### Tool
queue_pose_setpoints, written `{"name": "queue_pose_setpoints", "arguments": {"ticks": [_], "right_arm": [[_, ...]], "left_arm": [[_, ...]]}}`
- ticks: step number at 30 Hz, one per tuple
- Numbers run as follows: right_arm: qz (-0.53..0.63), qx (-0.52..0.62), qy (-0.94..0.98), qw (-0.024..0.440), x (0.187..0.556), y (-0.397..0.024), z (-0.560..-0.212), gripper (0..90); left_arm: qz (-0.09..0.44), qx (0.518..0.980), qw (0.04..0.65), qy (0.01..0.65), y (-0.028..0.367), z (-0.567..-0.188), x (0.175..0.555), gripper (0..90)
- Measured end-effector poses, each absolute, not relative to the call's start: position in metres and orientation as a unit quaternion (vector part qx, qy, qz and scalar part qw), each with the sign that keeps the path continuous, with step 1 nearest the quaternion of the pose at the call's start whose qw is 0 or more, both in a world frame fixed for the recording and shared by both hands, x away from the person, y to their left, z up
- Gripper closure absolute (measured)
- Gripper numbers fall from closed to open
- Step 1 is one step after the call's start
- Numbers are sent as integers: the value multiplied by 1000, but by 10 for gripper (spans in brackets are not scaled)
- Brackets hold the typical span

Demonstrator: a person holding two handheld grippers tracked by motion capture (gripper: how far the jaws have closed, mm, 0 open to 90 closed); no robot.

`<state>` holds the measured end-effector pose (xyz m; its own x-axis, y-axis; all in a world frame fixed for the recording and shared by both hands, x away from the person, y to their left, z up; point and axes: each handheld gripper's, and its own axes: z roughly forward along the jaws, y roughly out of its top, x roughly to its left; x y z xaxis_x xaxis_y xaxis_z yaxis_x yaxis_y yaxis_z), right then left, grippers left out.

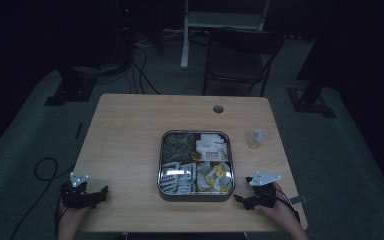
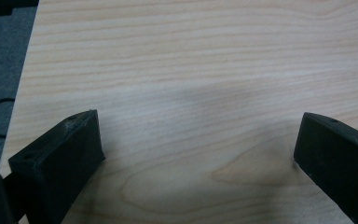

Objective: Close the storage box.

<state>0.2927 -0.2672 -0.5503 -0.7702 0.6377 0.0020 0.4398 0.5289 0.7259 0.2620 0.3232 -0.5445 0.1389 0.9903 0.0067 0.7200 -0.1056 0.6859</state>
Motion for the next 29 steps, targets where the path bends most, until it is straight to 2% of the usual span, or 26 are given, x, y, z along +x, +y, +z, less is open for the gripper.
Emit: {"name": "queue_pose_setpoints", "arguments": {"ticks": [29], "right_arm": [[372, 312, 864, 133, 293, -267, -550, 135]], "left_arm": [[243, 709, 280, 600, 323, -547, 257, 17]]}}
